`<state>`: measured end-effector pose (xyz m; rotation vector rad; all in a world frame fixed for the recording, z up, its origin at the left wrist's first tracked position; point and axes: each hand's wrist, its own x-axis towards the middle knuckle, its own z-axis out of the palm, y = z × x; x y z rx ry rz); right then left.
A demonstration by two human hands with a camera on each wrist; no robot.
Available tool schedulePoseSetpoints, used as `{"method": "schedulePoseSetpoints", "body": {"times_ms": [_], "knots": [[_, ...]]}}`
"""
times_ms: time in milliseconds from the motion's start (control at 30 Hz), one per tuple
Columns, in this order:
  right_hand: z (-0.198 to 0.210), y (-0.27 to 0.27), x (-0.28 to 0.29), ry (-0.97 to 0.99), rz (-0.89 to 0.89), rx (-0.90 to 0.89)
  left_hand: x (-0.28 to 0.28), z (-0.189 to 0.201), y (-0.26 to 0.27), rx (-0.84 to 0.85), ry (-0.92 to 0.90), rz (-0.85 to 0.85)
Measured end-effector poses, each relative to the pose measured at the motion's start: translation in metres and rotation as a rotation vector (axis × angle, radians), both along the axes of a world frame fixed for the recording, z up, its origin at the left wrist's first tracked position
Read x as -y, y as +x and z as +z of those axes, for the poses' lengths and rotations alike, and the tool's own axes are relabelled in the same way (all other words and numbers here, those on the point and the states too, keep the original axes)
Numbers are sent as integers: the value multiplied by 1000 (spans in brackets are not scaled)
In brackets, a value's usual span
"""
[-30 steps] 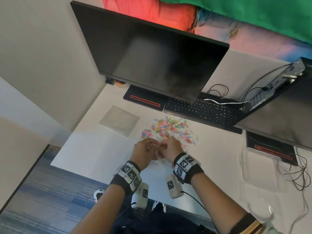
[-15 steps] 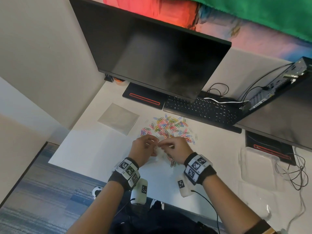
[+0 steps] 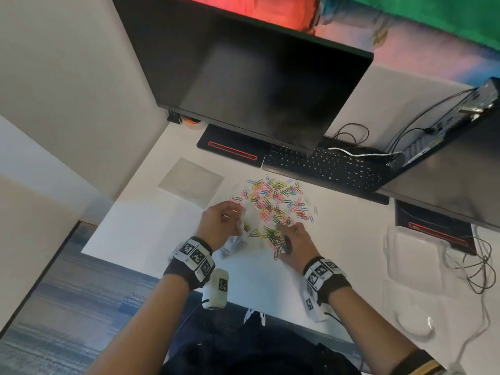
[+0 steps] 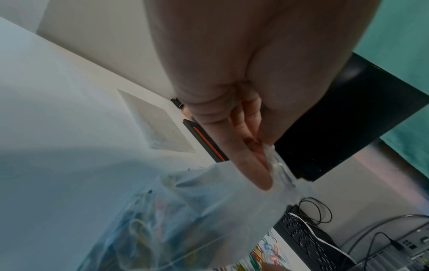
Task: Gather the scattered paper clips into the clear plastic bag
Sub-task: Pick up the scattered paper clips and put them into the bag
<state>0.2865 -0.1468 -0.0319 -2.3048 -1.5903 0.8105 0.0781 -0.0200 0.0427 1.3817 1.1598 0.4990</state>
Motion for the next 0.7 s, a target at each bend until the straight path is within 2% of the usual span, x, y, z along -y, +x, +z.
{"method": "schedulePoseSetpoints", "body": {"times_ms": [100,167,267,367,433,533,633,700], "knots": [[-9,-12,-10,86,214,182,1,-1,-2,3,-5,0],[-13,-15,-14,72,314,270,0,-3,-3,-10,-7,6],[-11,-14,-20,107,356,280,0,-6,-5,-24,0,1],[-4,-8,-24,48,337,285,2,-8,-6,-23,-1,-5],[1,1,-25,30,233,202,3,-8,-4,-18,-10,-8],[10,17,-25,106,-83,0,4,-8,-2,-27,-13,-13],[26,26,-25,155,-337,-282,4,-9,-1,-24,-22,-11],[44,24,-29,190,-409,-495,5,-9,0,-25,-23,-13]]}}
